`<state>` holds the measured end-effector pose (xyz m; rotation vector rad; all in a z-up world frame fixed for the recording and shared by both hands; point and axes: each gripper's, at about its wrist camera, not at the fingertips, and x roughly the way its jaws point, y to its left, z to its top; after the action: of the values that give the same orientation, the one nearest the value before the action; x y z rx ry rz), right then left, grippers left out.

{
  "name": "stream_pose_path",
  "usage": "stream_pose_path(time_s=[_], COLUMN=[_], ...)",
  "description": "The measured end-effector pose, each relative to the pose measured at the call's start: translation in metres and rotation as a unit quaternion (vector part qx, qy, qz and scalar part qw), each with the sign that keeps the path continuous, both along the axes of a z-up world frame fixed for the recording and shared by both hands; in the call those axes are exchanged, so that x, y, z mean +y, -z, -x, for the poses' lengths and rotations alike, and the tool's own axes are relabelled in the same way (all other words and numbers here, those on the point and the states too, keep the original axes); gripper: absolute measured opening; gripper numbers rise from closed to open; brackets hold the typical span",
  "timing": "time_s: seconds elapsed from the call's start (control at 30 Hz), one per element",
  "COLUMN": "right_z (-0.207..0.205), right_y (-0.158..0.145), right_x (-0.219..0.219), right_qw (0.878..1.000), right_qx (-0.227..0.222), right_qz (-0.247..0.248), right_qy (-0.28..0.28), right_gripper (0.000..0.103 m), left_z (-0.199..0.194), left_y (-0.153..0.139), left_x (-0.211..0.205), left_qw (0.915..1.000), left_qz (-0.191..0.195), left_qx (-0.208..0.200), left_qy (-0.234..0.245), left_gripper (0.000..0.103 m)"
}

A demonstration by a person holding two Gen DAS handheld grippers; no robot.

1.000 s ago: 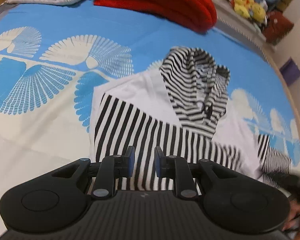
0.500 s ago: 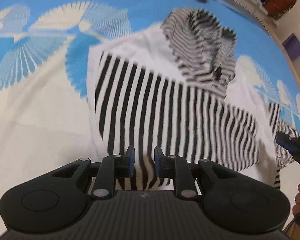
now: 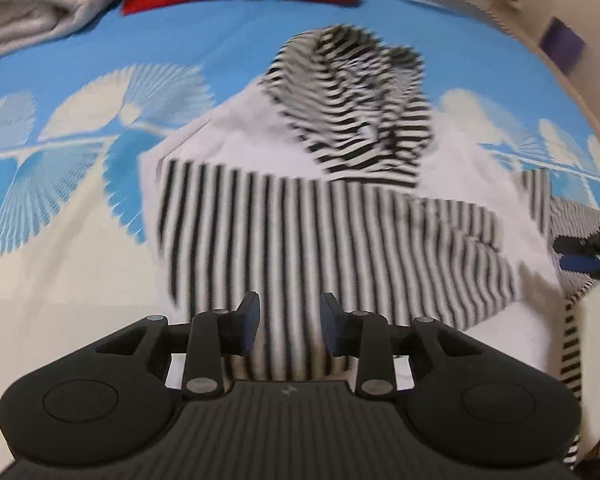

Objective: Fold small clothes

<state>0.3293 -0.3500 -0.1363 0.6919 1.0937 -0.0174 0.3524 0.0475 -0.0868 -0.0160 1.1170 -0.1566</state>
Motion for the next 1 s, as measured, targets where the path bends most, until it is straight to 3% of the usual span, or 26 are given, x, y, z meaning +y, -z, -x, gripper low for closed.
stream_pose_path(time_s=[0.17, 0.4, 0.53, 0.63, 0.7, 0.83, 1.0], right_z=[0.006, 0.02, 0.038, 0.049, 0.053, 0.056, 0.07], right_y=[-0.016, -0.01, 0.01, 0.034, 0.046, 0.06, 0.08], right_x=[-0.041, -0.149, -0.201, -0.22, -0.229, -0.242, -0.271], right_qw=[0.999, 0.989, 0.978, 0.97, 0.968, 0.962, 0.946], right_qx=[-0.024, -0.022, 0.003, 0.041, 0.047, 0.06, 0.055], right_qz=[0.03, 0.052, 0.065, 0.039, 0.024, 0.045, 0.013], right_qy=[0.037, 0.134, 0.2, 0.236, 0.244, 0.264, 0.318], right_gripper=[0.038, 0.038, 0.038, 0.04, 0.04, 0.04, 0.04], left_z=[0.002, -0.001, -0.003, -0.005, -0.006, -0.007, -0.006], left_y=[0.003, 0.003, 0.002, 0.002, 0.003, 0.004, 0.004], left_x=[-0.011, -0.003, -0.005, -0.009, -0.011, -0.017, -0.021], left_qw=[1.0, 1.0, 1.0, 1.0, 1.0, 1.0, 1.0], left_qz=[-0.005, -0.004, -0.004, -0.004, -0.004, -0.004, -0.006], left_qx=[-0.001, 0.001, -0.001, 0.0, 0.0, 0.001, 0.0], left_qy=[0.006, -0.009, -0.007, -0.007, -0.008, -0.006, 0.001], left_gripper=[0.039, 0.039, 0.039, 0.039, 0.039, 0.039, 0.039])
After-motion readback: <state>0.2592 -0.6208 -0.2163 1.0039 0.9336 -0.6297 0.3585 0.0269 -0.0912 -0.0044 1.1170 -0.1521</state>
